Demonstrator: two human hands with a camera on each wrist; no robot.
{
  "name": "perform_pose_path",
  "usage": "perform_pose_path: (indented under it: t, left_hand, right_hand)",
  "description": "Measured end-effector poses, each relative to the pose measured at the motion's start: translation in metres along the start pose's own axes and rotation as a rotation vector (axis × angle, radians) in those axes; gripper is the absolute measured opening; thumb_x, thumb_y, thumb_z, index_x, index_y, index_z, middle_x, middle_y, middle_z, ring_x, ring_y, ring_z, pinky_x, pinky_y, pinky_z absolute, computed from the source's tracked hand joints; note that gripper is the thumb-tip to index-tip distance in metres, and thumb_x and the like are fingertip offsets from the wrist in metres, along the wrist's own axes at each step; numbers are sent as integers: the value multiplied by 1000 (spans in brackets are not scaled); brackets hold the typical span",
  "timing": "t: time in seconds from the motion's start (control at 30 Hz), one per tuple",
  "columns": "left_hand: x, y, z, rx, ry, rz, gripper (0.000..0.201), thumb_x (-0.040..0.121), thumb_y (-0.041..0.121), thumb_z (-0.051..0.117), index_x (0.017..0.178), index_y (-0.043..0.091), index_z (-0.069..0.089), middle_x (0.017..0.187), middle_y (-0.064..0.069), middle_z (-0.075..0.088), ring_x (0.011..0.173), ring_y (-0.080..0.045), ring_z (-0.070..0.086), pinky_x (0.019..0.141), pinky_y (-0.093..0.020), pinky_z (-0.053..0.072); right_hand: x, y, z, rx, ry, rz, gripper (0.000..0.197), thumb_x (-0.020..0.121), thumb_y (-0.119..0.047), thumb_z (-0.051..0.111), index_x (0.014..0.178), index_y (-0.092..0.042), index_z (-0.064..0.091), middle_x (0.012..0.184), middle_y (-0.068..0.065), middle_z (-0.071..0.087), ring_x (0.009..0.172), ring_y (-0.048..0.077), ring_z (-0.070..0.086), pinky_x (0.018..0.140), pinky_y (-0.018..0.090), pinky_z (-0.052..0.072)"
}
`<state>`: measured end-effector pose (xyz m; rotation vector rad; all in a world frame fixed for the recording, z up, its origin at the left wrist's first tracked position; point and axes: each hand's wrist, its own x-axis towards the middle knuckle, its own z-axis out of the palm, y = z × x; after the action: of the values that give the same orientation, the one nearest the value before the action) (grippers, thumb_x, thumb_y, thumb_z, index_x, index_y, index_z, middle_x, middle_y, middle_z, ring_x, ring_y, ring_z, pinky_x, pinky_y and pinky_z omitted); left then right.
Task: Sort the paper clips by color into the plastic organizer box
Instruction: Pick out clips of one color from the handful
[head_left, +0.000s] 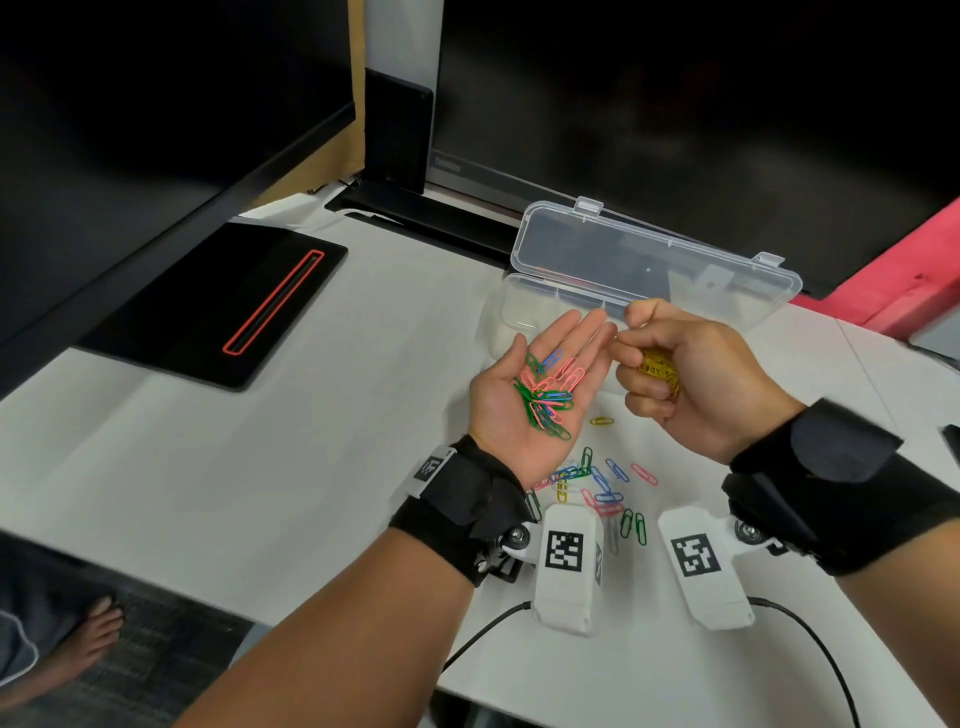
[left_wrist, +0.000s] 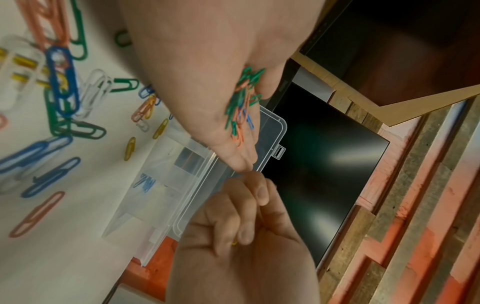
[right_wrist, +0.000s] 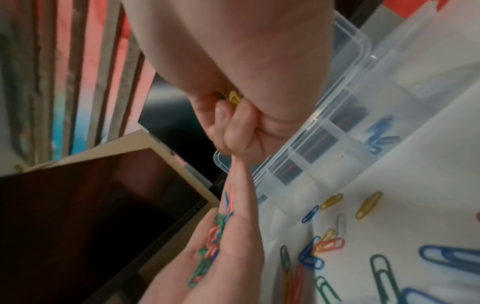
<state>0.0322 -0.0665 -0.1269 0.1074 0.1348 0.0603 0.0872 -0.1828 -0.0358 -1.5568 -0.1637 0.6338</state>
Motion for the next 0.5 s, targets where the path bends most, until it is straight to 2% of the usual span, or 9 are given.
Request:
perform_pose_path:
  t: [0.1,0.17,0.2,0.27,0.33,0.37,0.4,0.47,0.5]
  left_hand:
    - [0,1,2,27,20,9,47,104,27,28,132,-5,50,133,-22,57,110,-32,64,91,-35,53]
    - [1,2,1,63,48,4,45,104,27,28,131,-2,51,130,-19,60,113,-31,61,87,-30,53]
    - [1,3,0,78,59,13,46,104,26,27,132,-1,50,130,-18,60,114,-29,60,91,-30,50]
    - [2,2,0,93,74,34,47,104,26,27,136,-1,48,132,-19,59,116,-28,59,101,-34,45]
    - [2,1,-1,83,80,43,48,104,26,26,138,-1,47,134,-20,57,117,-29,58,107,-36,41]
    - [2,0,-2,73,76,39,48,104,26,27,137,-2,47,134,-21,57,117,-30,58,108,-37,40]
    - [2,-1,-2,67,67,31,48,104,26,27,136,-3,48,133,-21,57,117,-30,59,107,-37,41]
    - [2,-3,-1,68,56,18,47,104,25,27,132,-4,50,129,-22,60,116,-31,59,101,-38,45]
    - [2,-4,-1,74,54,14,47,104,25,26,130,-6,51,127,-23,60,115,-32,59,97,-38,46]
  right_hand:
    - [-7,1,9,-354,-19,-10,26,85,1,41,71,-15,55,53,-2,25,42,12,15,45,18,9]
    - [-15,4,16,-720,-28,-108,24,86,-1,48,71,-13,63,42,-8,33,36,9,23,38,20,19]
    - [-18,6,18,-886,-37,-206,20,87,-6,55,74,-16,67,39,-10,40,36,7,31,39,18,26]
    - [-26,10,20,-1126,-91,-348,12,82,-22,70,90,-31,70,46,-24,50,47,-1,46,49,12,34]
    - [-29,16,20,-1329,-153,-409,31,78,-38,75,107,-42,67,55,-38,49,57,-9,49,51,15,33]
    - [-27,18,19,-1385,-144,-438,34,78,-42,73,111,-44,66,56,-41,48,58,-12,49,51,15,29]
    - [-24,19,19,-1407,-112,-474,33,80,-43,71,113,-45,66,54,-37,50,58,-11,49,53,15,27]
    - [-16,21,18,-1398,-31,-509,28,83,-41,68,110,-45,68,50,-22,51,60,-3,52,60,22,38]
    - [-13,21,17,-1392,-16,-498,26,83,-41,67,109,-45,69,59,-21,57,69,1,57,67,27,45]
